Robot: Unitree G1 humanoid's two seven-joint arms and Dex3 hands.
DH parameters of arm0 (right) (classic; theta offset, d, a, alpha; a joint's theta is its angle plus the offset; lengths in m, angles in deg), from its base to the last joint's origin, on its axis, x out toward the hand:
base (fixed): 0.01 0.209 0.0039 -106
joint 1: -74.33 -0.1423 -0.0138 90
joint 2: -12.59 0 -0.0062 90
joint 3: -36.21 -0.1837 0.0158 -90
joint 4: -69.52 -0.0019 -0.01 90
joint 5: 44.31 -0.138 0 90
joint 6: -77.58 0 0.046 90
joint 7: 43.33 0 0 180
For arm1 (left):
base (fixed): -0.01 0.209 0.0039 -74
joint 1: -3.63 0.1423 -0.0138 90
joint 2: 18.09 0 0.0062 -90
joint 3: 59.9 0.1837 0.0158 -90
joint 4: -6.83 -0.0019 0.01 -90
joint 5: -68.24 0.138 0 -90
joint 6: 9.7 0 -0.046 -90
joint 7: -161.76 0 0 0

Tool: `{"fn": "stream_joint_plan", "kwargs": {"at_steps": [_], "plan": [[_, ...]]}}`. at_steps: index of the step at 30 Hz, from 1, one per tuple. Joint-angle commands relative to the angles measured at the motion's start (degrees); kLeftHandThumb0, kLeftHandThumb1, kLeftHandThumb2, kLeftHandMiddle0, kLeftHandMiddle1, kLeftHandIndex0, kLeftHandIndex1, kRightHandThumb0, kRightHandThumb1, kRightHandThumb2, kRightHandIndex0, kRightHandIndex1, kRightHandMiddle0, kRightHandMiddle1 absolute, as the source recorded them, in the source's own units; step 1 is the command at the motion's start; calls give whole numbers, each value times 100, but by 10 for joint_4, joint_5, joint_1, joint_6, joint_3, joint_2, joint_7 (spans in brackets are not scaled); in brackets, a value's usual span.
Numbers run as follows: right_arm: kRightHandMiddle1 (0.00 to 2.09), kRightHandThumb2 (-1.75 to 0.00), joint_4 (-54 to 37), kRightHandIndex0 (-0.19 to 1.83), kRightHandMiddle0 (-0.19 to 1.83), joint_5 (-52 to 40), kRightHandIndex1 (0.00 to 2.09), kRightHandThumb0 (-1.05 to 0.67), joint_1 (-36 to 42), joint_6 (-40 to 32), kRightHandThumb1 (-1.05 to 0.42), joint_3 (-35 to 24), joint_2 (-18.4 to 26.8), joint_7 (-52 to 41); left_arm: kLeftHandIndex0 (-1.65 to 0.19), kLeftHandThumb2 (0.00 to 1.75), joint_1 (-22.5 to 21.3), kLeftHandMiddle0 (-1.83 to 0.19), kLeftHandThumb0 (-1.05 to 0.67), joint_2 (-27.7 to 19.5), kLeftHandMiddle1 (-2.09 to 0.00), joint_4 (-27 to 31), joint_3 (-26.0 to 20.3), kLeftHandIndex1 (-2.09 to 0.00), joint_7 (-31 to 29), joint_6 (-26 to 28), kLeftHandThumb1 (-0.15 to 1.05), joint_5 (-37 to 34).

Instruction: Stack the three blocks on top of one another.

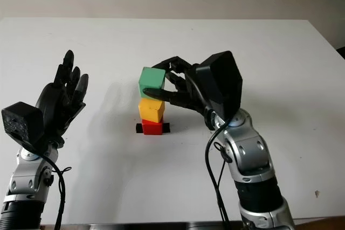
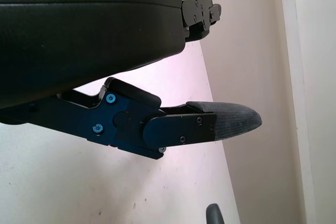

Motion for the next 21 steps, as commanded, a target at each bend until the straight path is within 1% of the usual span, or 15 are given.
{"fn": "stream_joint_plan", "kwargs": {"at_steps": [1,8,14,21], "plan": [[157,-5,-8,19,23,2,5,-40,1,1,-97,1,7,-4,12,48,5,12,-78,-1,-6,13,6,-6,0,-1,105,3],[156,-6,-14,18,22,-1,5,-41,-2,-25,-98,-3,13,-16,15,49,5,15,-77,0,-5,11,9,-5,-7,1,105,-2],[155,-5,-25,19,23,-3,6,-40,-5,-49,-97,-5,8,-14,15,50,6,15,-77,3,-5,8,8,-5,-6,-2,105,-3],[154,-5,-24,20,22,3,6,-41,-3,-48,-98,1,17,-20,15,48,12,16,-77,4,-5,10,5,-5,-5,-7,105,-7]]}}
